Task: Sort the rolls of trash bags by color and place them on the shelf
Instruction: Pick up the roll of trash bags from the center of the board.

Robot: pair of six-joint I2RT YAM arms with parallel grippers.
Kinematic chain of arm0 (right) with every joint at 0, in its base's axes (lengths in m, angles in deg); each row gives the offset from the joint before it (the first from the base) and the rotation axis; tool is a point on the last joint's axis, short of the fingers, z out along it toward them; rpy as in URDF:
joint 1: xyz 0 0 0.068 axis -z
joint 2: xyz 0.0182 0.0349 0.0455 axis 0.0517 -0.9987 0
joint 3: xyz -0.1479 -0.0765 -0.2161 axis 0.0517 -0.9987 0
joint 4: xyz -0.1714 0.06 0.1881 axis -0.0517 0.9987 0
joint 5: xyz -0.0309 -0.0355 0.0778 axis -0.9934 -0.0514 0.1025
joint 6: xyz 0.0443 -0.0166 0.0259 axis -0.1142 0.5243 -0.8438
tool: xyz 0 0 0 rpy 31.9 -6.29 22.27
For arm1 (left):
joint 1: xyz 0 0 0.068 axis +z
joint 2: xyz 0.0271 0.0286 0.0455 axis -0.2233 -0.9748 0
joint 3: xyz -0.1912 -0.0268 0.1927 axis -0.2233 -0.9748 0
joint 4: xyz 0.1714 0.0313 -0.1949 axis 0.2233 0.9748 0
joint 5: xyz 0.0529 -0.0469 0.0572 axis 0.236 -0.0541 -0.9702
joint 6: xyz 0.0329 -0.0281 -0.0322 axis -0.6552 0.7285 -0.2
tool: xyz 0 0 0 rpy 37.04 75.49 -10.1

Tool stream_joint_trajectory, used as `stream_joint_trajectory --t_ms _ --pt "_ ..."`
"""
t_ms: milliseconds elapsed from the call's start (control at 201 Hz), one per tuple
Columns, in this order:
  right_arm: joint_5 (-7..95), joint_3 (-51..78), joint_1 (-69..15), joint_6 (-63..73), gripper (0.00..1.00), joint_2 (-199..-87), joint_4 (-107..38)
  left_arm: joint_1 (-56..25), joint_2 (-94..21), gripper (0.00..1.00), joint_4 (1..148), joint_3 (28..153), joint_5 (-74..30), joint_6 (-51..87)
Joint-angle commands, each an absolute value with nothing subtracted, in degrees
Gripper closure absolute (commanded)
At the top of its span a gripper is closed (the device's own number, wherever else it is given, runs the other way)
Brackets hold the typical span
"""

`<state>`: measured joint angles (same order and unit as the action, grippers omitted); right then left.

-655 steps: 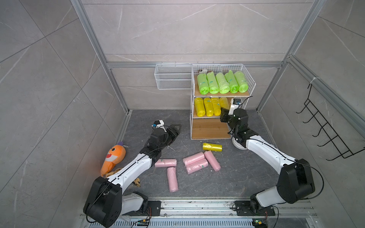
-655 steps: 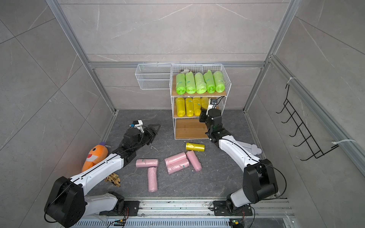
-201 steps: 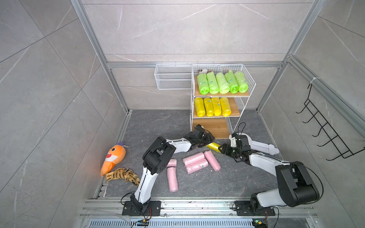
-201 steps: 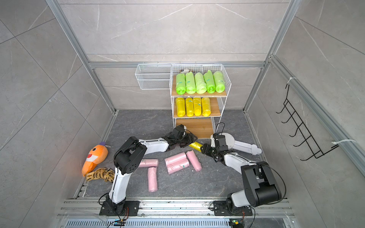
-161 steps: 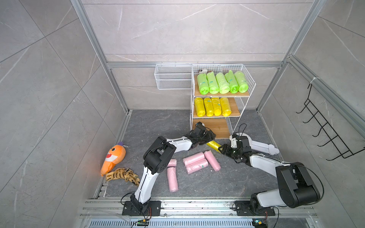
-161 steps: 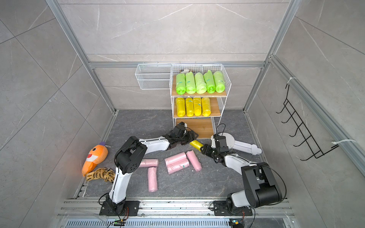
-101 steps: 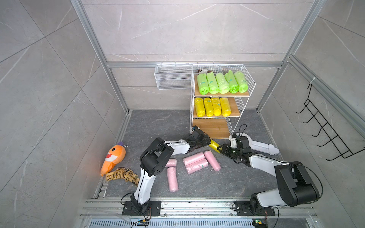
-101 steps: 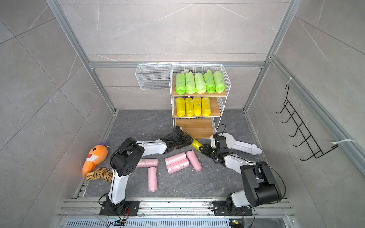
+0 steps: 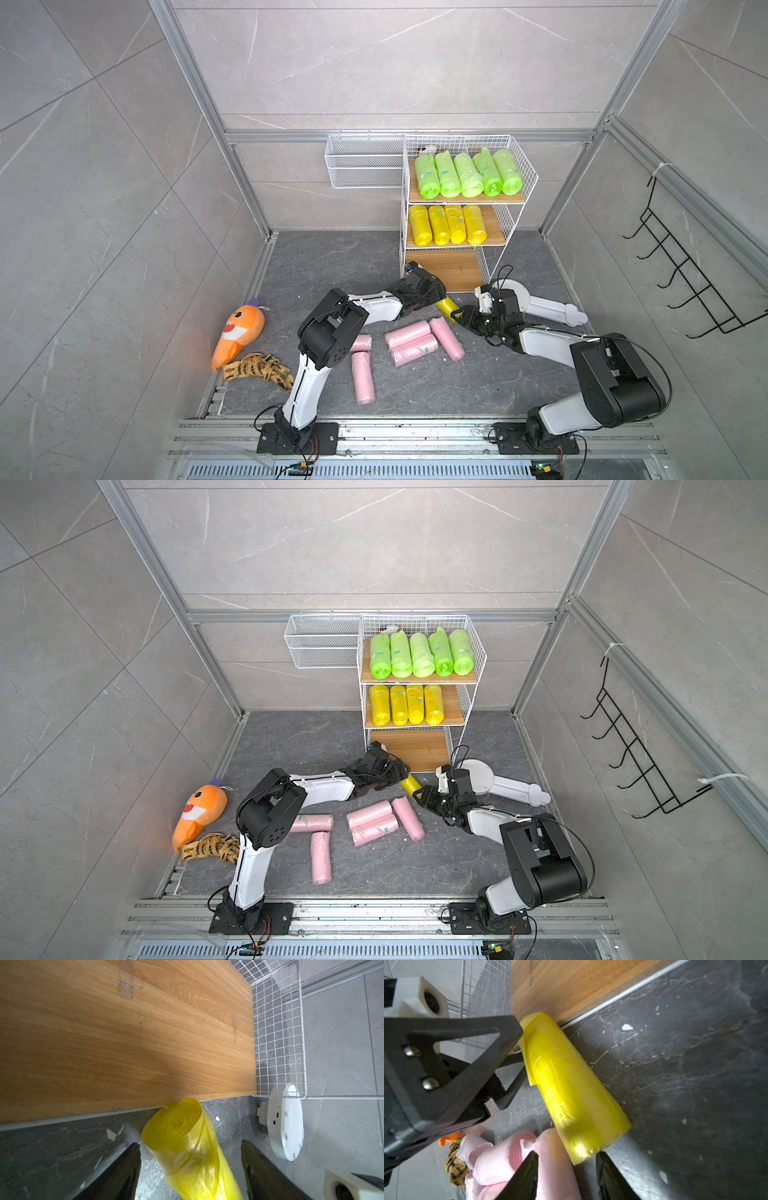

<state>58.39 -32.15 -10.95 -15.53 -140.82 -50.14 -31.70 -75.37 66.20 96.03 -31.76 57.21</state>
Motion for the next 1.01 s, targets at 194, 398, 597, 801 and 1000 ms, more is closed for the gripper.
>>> stream_joint_trajectory --t_ms 194,398,597,801,1000 --pt "56.87 -31.36 -11.41 -13.21 0.51 -138.81 -46.61 -31.91 -79.42 0.26 64.68 99.45 -30.46 59.03" --pt "54.05 -30.87 -11.47 -10.22 0.49 -135.63 -41.7 -32.1 -80.67 0.38 62.62 98.33 -30.54 61.66" --pt "50.39 -28.26 -11.49 -5.94 0.44 -131.45 -34.49 -32.11 -78.0 0.57 58.22 94.51 -32.74 64.62" --pt "51.43 -28.0 -11.37 -5.93 0.41 -130.02 -34.87 -32.09 -74.51 0.69 53.17 91.42 -34.32 69.2" --pt "52.7 -29.16 -11.35 -6.93 0.34 -127.04 -37.44 -31.95 -70.71 0.7 48.16 88.61 -34.05 74.23"
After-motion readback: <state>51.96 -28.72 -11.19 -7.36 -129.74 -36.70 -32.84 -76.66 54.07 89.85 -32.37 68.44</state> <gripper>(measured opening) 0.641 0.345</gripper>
